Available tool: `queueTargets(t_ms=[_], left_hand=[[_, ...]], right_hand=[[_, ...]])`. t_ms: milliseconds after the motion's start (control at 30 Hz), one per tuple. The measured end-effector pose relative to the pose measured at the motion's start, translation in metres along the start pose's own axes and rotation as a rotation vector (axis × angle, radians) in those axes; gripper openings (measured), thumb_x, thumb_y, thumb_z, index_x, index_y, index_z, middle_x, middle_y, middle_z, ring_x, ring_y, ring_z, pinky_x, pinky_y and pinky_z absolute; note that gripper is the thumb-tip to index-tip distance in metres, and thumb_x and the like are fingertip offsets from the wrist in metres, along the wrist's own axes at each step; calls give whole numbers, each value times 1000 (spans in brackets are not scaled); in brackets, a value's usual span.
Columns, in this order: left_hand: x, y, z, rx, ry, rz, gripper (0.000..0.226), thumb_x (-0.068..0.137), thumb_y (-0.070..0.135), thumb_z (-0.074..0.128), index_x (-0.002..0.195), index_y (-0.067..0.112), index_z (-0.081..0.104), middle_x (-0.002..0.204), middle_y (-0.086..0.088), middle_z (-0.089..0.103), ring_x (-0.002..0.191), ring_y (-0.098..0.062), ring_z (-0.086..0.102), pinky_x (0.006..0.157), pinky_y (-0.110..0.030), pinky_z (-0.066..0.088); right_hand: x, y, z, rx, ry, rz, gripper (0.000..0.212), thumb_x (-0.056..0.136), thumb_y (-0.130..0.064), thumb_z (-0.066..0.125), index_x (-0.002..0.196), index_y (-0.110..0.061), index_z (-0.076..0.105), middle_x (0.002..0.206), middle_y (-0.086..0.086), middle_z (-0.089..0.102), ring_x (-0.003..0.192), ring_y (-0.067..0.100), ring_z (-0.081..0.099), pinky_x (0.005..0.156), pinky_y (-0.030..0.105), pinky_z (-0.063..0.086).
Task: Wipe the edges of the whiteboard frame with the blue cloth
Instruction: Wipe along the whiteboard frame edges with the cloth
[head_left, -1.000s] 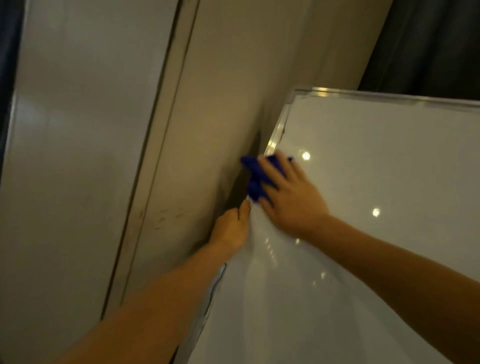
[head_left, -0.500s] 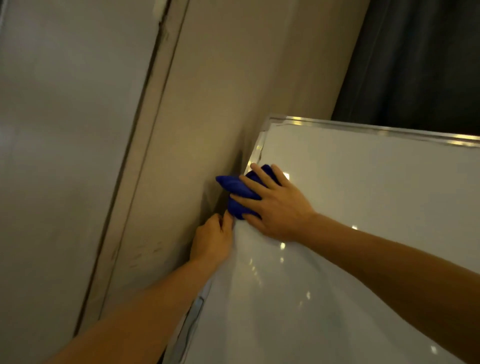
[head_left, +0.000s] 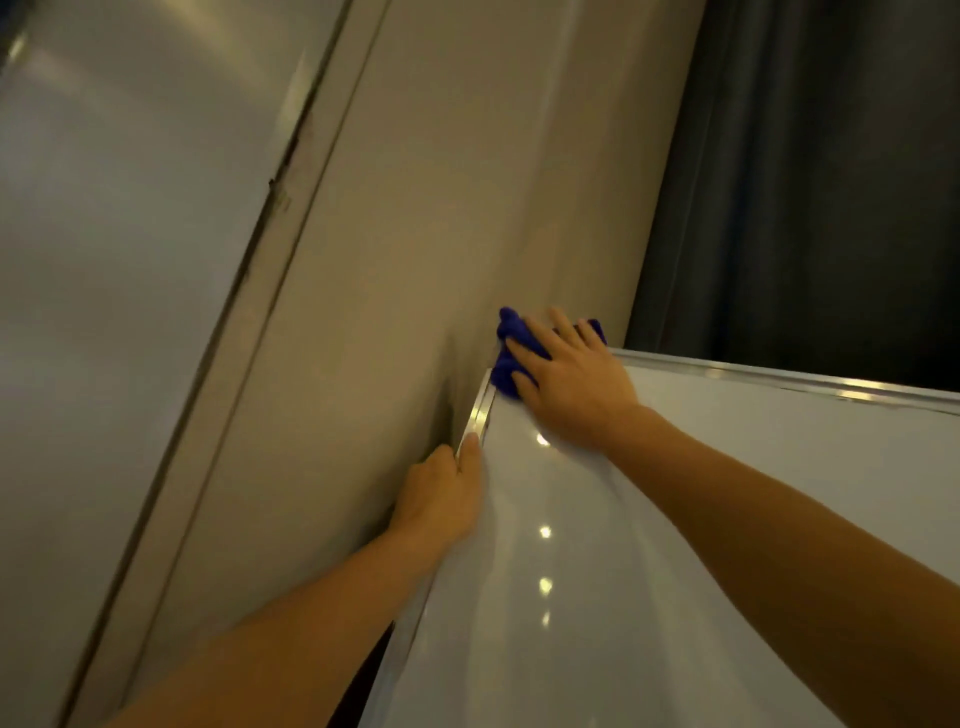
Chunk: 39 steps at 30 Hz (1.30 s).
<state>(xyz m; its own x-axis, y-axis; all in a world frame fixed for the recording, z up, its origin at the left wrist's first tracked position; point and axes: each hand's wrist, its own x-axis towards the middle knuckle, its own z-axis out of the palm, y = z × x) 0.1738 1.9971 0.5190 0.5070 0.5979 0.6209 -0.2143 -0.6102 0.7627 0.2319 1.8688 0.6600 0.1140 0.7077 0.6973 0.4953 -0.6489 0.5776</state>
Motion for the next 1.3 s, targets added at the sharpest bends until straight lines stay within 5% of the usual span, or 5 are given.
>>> queueTargets(t_ms=[133, 533, 867, 1033, 1300], left_hand=[[42, 35, 4, 5, 19, 67, 55, 99, 47, 22, 92, 7, 59, 100, -16, 64, 80, -24, 56, 73, -37, 45], [111, 136, 50, 464, 87, 741, 34, 99, 30, 31, 87, 11, 58, 98, -17, 67, 82, -33, 55, 76, -43, 47], [106, 153, 106, 519, -101, 731, 67, 93, 63, 16, 79, 19, 66, 73, -4, 64, 67, -21, 58, 74, -40, 50], [84, 190, 136, 512, -46, 758, 68, 92, 62, 18, 75, 14, 63, 71, -7, 62, 63, -23, 56, 64, -36, 42], [74, 195, 145, 498, -16, 821, 71, 94, 60, 15, 57, 16, 57, 51, -3, 56, 47, -18, 53, 50, -29, 39]], right_hand=[[0, 7, 7, 94, 84, 290, 58, 102, -45, 32, 149, -10, 34, 148, 17, 43, 137, 34, 36, 118, 48, 26], [-72, 79, 9, 88, 185, 465, 63, 102, -30, 43, 158, -21, 14, 168, 6, 5, 153, 32, -6, 124, 53, 6], [-168, 188, -24, -95, 62, 812, 100, 78, -89, 9, 151, -26, 34, 164, 1, 26, 153, 31, 6, 123, 53, 3], [-162, 166, -10, 0, 45, 662, 81, 78, -90, 10, 150, -55, 5, 167, -3, 14, 152, 37, 2, 119, 58, -4], [-232, 236, -41, -237, 48, 907, 71, 87, -78, 14, 144, -47, 41, 163, -5, 26, 153, 28, 9, 120, 59, 2]])
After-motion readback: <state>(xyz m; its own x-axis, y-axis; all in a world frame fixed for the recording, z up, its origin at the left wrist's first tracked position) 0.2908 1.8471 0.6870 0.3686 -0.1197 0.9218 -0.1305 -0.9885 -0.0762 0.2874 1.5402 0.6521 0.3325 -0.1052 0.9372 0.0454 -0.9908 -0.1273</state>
